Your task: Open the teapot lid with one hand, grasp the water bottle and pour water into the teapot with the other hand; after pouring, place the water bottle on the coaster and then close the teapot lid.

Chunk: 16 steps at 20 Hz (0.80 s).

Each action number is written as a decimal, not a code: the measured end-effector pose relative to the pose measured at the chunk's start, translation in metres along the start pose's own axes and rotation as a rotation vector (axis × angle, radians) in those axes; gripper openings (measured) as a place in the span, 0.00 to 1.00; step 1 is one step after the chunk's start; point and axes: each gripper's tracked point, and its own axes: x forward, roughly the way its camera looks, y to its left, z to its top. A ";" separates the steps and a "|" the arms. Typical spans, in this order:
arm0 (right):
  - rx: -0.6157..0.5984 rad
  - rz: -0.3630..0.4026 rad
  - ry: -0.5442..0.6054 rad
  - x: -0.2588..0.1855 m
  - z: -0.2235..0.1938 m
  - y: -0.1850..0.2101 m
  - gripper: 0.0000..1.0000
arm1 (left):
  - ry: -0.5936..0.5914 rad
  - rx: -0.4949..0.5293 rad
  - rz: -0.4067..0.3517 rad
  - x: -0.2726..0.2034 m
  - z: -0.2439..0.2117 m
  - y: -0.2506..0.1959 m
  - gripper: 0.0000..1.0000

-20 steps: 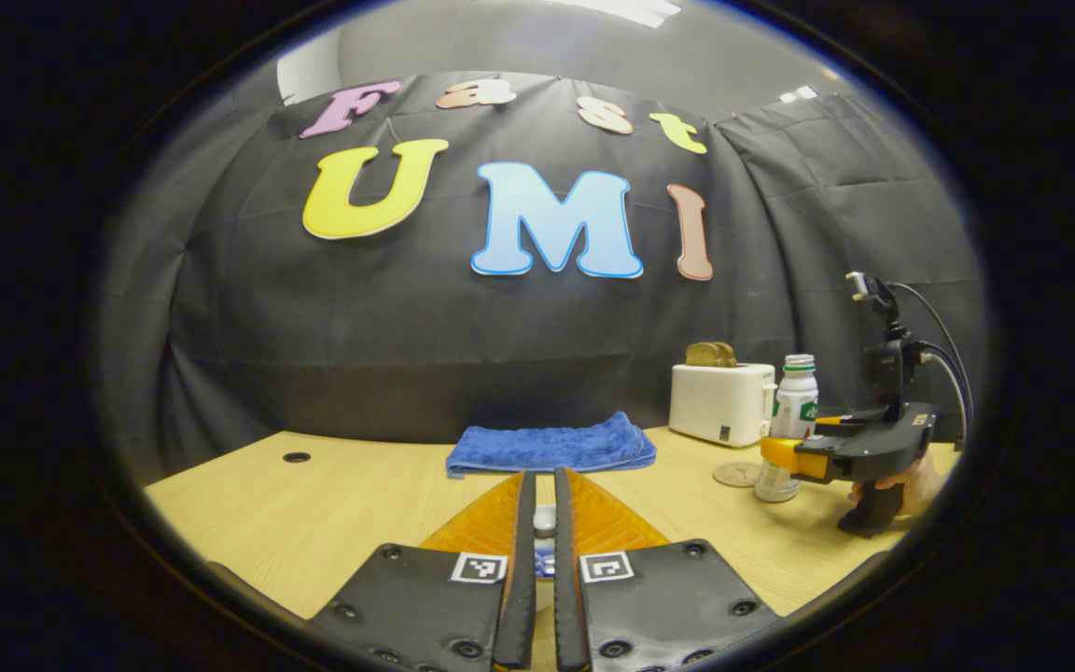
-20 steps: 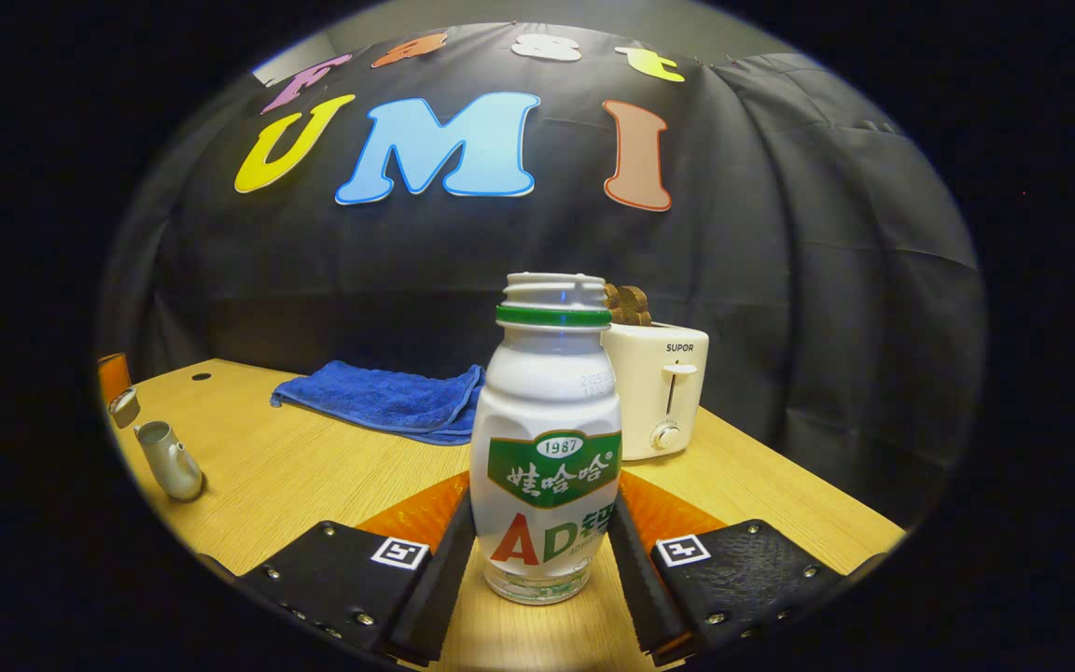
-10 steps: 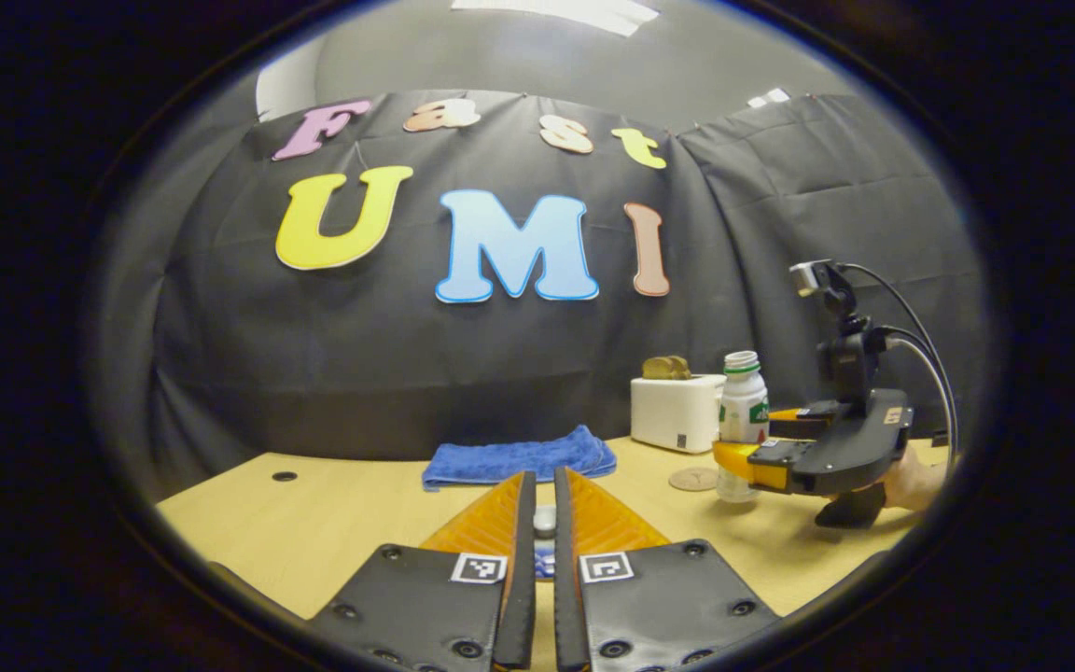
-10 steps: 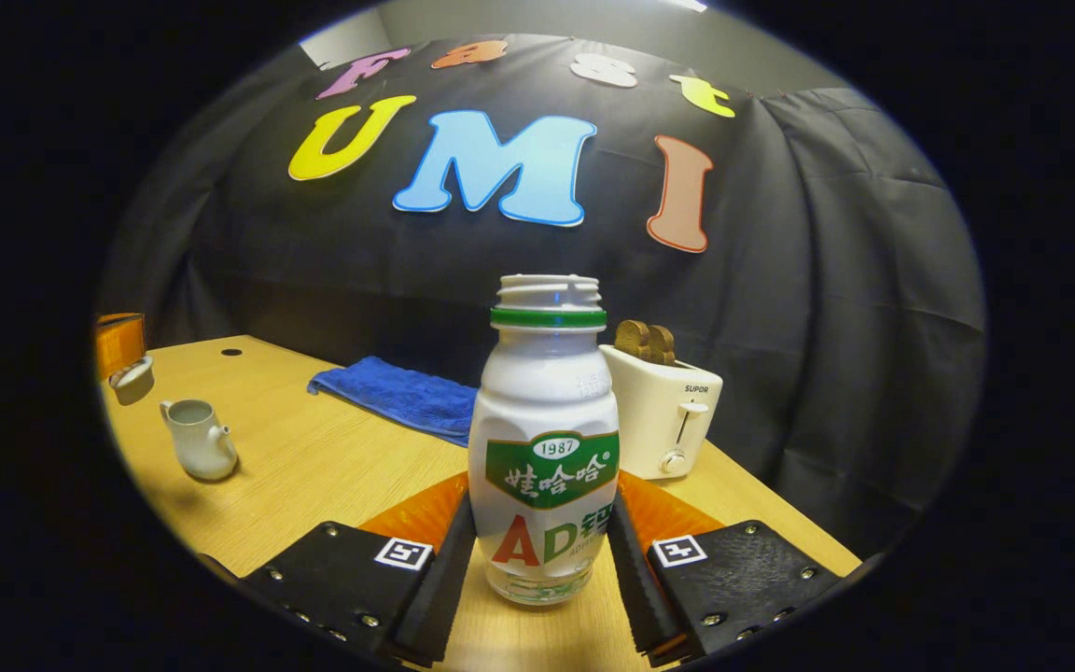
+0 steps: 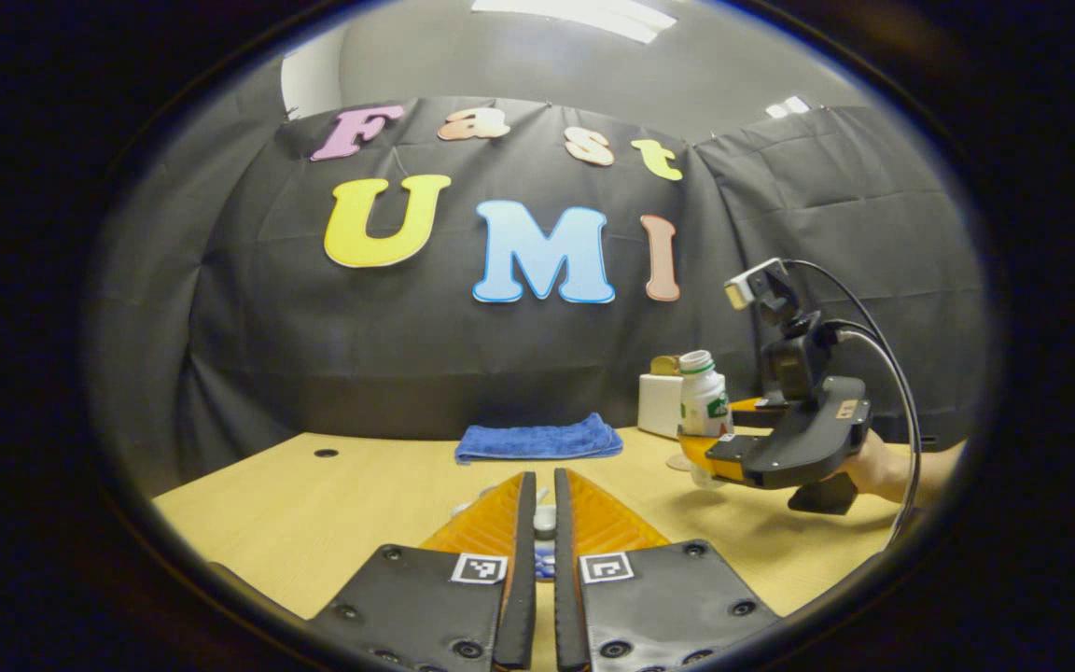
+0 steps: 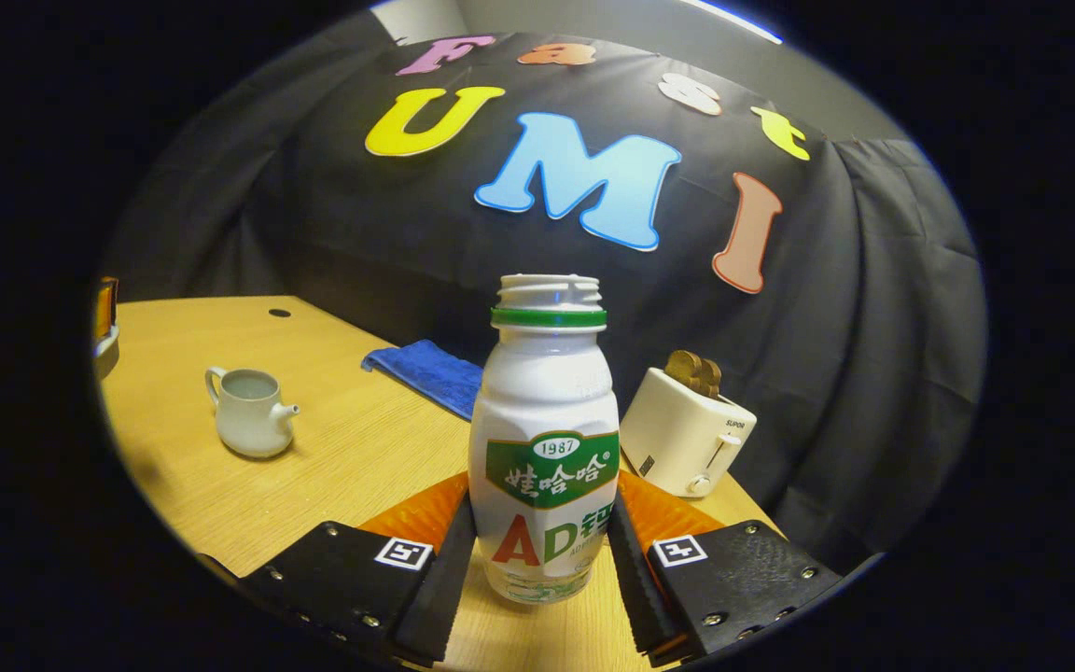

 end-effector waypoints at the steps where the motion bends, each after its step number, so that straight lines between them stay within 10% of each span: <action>1: -0.032 0.000 0.002 0.001 0.002 0.004 0.71 | -0.003 -0.006 -0.005 -0.004 -0.001 0.001 0.19; 16: -0.489 -0.003 -0.025 0.028 0.030 0.071 0.71 | -0.012 -0.100 -0.051 -0.056 -0.012 -0.002 0.19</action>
